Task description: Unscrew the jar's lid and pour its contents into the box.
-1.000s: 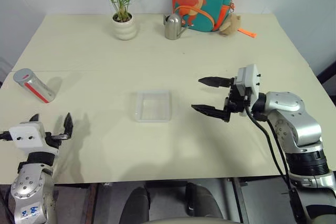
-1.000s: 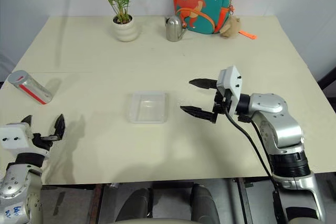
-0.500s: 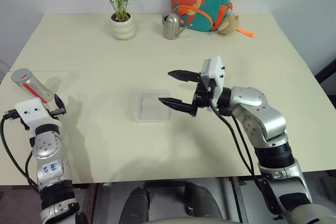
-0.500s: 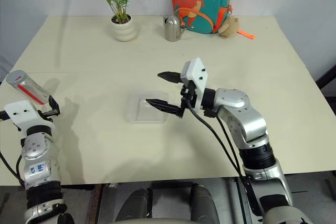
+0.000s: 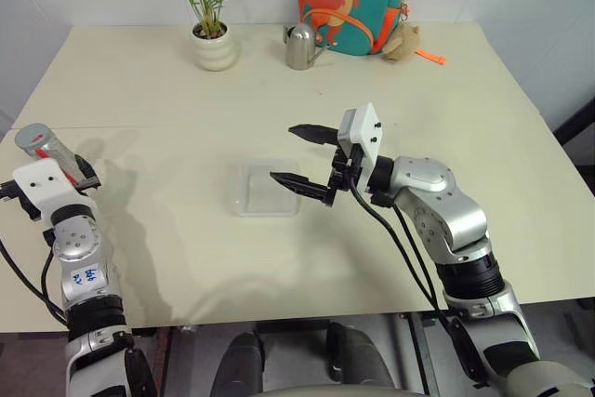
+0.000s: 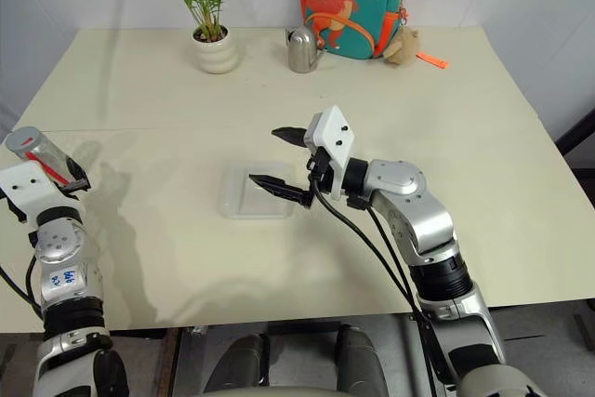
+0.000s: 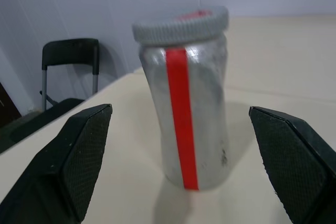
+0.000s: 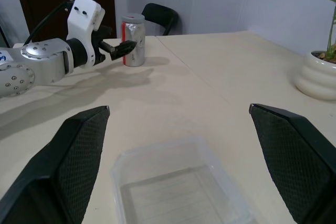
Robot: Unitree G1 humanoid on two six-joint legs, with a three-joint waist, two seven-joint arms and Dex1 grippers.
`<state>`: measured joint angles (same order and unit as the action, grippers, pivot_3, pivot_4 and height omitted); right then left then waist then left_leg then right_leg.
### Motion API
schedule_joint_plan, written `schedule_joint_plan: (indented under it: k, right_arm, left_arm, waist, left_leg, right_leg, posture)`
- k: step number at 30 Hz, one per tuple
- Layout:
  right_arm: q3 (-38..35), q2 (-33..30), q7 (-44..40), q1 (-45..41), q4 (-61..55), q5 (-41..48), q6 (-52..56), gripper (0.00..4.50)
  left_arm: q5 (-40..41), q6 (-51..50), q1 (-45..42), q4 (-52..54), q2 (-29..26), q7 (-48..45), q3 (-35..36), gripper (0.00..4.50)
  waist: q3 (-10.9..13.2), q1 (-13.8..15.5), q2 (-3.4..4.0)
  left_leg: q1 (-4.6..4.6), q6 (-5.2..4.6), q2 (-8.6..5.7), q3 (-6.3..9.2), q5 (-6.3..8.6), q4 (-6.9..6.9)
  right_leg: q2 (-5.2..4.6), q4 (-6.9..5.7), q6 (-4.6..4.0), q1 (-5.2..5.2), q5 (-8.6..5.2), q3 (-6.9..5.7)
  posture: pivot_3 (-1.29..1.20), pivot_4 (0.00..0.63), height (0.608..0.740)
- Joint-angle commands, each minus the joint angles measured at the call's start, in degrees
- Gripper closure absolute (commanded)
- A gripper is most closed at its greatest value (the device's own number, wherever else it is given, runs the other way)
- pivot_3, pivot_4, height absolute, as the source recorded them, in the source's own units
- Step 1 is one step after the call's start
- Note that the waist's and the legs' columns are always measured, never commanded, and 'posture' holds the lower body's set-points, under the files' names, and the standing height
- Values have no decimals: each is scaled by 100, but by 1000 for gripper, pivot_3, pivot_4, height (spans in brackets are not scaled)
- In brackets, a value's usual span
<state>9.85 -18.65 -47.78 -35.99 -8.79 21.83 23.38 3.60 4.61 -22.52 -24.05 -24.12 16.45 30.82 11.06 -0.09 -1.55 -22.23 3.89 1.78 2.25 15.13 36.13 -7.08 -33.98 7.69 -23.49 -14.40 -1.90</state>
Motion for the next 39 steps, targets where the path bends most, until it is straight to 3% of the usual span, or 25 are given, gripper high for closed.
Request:
schedule_joint_plan:
  k: [1,18,21,27,31,35,39]
  right_arm:
    - [-110,0,80,25,-197,9,-96,0]
    - [-230,21,333,149,-361,49,-33,0]
    - [-244,30,364,176,-400,73,-23,0]
    - [-275,24,376,215,-465,138,-1,0]
    - [-305,28,383,224,-441,162,-25,0]
    - [-317,19,419,324,-461,139,-69,0]
    - [-441,-135,402,445,-654,215,30,0]
  left_arm:
    - [52,312,-215,-353,-282,-76,45,42]
    - [212,1327,-1602,-3083,-1103,-712,-240,42]
    - [227,1368,-1701,-3308,-1141,-677,-290,645]
    - [298,1482,-1641,-3433,-1124,-612,-270,2534]
    - [387,1577,-1582,-3312,-1137,-725,-259,2559]
    - [586,1573,-1455,-2611,-1065,-1403,-367,2559]
    - [1431,428,-1210,-1047,-916,-2500,-477,2559]
  waist:
    - [0,0,0]
    - [0,-7,0]
    - [0,-15,0]
    - [0,-11,-1]
    - [0,-11,-1]
    - [1,-8,-2]
    - [1,3,-2]
  left_leg:
    - [0,0,0,0,0,-1]
    - [-2,1,0,-3,0,-9]
    - [-2,1,0,-5,0,-10]
    - [-2,1,1,-7,0,-11]
    - [-2,2,2,-8,0,-11]
    - [-3,2,2,-8,0,-12]
    - [-10,3,2,-8,0,-10]
  right_leg:
    - [0,0,0,0,0,0]
    - [0,8,2,-2,1,-2]
    - [0,8,3,-3,1,-2]
    - [0,9,3,-5,1,-2]
    - [0,6,3,-5,1,-2]
    - [0,8,3,-5,1,-2]
    - [0,10,3,-8,1,-2]
  posture:
    - [0,150,740]
    - [0,150,740]
    - [0,150,740]
    - [0,150,740]
    - [0,150,740]
    - [0,150,740]
    - [0,150,740]
